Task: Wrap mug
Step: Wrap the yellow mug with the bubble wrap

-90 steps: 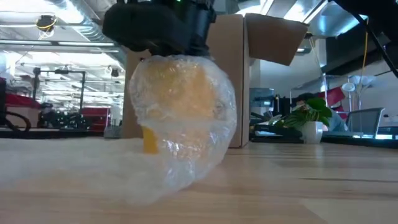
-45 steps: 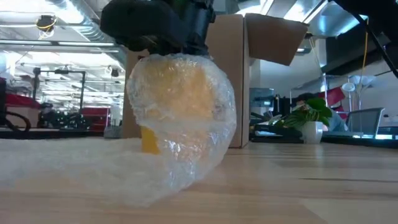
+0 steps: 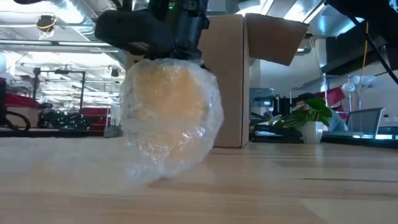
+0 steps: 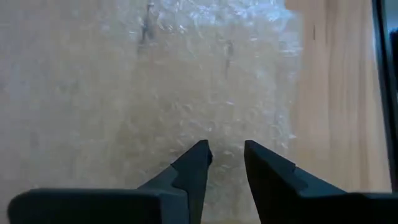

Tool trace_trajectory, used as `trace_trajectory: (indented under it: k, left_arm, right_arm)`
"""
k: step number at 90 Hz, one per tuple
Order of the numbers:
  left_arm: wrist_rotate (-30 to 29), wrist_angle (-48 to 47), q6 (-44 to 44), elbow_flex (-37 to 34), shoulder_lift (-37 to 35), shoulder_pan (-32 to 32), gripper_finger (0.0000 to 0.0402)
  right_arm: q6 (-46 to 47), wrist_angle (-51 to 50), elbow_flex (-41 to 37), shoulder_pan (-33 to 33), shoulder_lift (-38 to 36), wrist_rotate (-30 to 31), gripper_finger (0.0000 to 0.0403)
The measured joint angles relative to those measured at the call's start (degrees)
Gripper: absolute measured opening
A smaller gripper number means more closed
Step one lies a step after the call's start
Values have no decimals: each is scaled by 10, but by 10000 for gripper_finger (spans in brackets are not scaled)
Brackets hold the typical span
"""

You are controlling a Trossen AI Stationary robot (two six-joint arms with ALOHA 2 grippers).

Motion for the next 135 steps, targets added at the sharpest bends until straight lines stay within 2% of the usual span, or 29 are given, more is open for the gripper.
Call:
trace_trajectory:
  k: [8,15,32,43,60,71,89,135]
  left_arm:
    - [-12,10,19,0,7,14,44]
    - [-56,25,73,-6,1,28,11]
    - [-195,85,202,-8,-20,74,1]
    - [-225,157,287,-8,-18,114,0]
    - [-228,330,460,-8,-19,149,0]
    - [-229,380,525,-6,-19,163,0]
    - [-221,389,556,4,-19,188,0]
    - [-137,390,589,22,-21,253,0]
  right_arm:
    - [0,9,0,0,0,-2,0]
    - [0,18,0,0,0,-8,0]
    - [0,26,0,0,0,-22,0]
    - [3,27,0,1,0,-24,0]
    - [4,29,0,1,-1,-32,0]
    - [4,29,0,1,-1,-45,0]
    - [4,40,0,2,-5,-82,0]
    - [21,6,15,19,-70,-82,0]
